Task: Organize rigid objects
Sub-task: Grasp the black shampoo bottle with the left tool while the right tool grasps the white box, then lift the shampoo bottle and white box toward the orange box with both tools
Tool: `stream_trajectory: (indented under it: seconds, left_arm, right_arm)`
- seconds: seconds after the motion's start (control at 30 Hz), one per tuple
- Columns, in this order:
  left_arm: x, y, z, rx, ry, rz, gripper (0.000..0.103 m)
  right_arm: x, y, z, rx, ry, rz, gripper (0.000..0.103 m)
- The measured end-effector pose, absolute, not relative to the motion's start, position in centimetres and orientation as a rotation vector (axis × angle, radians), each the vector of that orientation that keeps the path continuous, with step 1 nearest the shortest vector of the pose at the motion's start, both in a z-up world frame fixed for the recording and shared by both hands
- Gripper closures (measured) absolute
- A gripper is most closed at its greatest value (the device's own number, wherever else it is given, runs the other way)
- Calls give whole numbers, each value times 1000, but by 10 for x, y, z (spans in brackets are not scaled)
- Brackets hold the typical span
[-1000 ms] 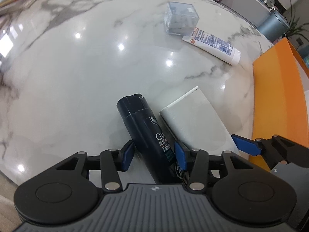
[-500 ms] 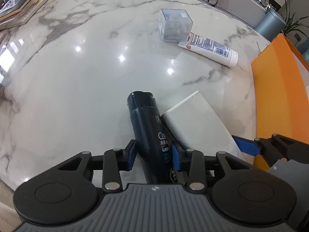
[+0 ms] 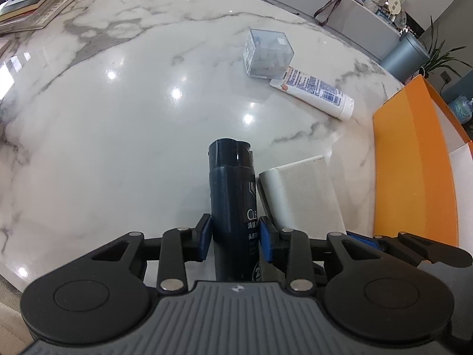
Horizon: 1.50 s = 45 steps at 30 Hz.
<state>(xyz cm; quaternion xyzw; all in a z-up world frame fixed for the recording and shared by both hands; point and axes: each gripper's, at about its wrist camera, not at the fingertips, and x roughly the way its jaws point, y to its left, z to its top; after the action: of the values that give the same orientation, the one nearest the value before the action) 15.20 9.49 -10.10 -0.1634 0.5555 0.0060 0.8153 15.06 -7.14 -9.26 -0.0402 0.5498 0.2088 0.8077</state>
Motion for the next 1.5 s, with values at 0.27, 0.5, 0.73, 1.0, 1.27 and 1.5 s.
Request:
stream_trajectory:
  seconds: [0.27, 0.5, 0.73, 1.0, 1.27, 1.5]
  left_arm:
    - [154, 97, -104, -357, 1203, 18, 66]
    - [155, 94, -112, -345, 1223, 25, 65]
    - [153, 78, -111, -224, 1189, 28, 66]
    - [145, 93, -92, -324, 1095, 21, 66]
    - [135, 95, -68, -349, 1014, -24, 66]
    - [121, 93, -41, -349, 941, -49, 66]
  right_arm:
    - [147, -69, -86, -138, 1124, 415, 39]
    - [146, -71, -92, -129, 1129, 370, 39]
    - [145, -76, -99, -93, 1144, 344, 39]
    - [141, -84, -86, -12, 1109, 356, 39]
    - [129, -93, -67, 64, 1052, 346, 39]
    - [116, -97, -38, 78, 977, 364, 39]
